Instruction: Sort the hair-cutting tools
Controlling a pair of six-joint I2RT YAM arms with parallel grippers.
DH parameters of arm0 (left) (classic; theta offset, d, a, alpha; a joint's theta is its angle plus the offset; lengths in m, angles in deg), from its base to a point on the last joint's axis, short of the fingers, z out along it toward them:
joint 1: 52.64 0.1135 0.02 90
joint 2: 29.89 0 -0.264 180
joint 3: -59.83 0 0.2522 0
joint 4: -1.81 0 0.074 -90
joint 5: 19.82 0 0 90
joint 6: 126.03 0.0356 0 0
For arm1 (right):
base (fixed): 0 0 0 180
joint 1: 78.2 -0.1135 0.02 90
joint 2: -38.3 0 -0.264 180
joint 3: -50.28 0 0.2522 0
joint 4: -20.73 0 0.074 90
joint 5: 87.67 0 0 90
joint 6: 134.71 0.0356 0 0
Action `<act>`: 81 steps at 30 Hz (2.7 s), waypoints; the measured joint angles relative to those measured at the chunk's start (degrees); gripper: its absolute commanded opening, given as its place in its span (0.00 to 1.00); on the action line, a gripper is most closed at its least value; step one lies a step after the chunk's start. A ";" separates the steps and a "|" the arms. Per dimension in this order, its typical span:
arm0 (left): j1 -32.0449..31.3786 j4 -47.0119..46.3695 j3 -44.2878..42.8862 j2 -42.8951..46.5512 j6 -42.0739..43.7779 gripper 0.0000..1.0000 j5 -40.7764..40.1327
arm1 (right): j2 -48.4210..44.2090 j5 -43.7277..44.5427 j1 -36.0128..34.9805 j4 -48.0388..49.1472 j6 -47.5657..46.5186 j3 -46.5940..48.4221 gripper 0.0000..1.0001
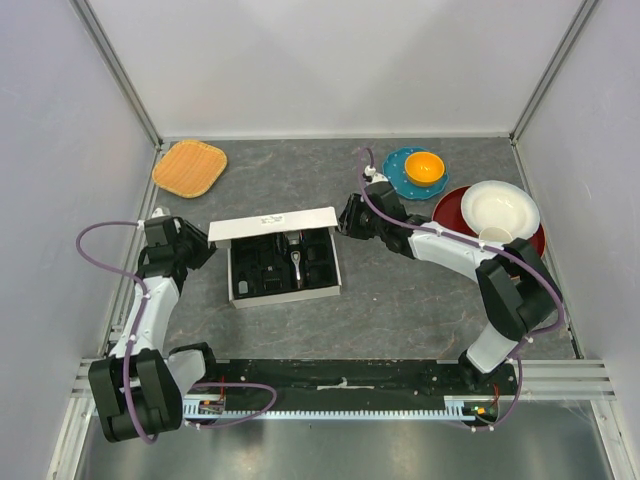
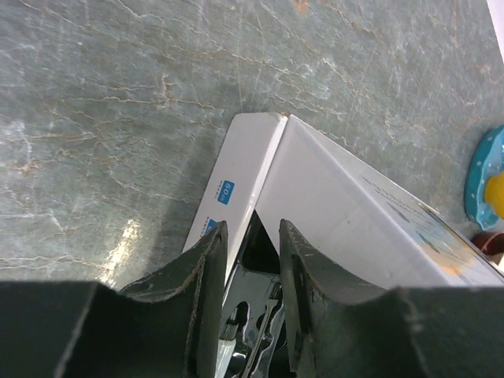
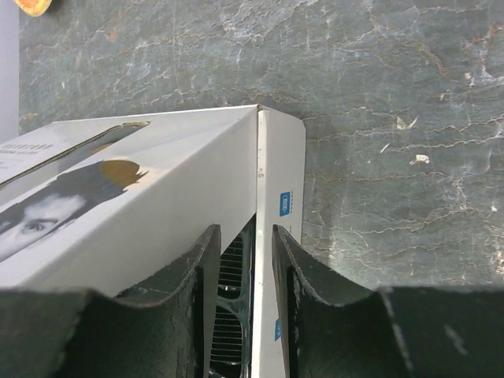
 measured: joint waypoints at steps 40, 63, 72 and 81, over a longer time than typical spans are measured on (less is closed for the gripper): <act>0.00 -1.16 -3.50 1.97 -0.92 0.74 7.80 | -0.02 -7.48 -1.84 -6.49 -10.34 4.52 0.62; -2.62 -13.55 3.17 -16.11 -3.43 0.73 15.34 | 6.49 -10.05 -1.09 -2.03 -6.54 1.90 0.82; -4.26 -18.36 -0.68 -23.56 -4.26 0.72 15.54 | 10.82 -11.02 2.03 0.09 -5.62 5.75 0.80; -5.70 -15.78 -7.48 -26.38 -4.35 0.78 10.62 | 13.09 -4.87 1.88 -0.59 -6.51 10.95 0.87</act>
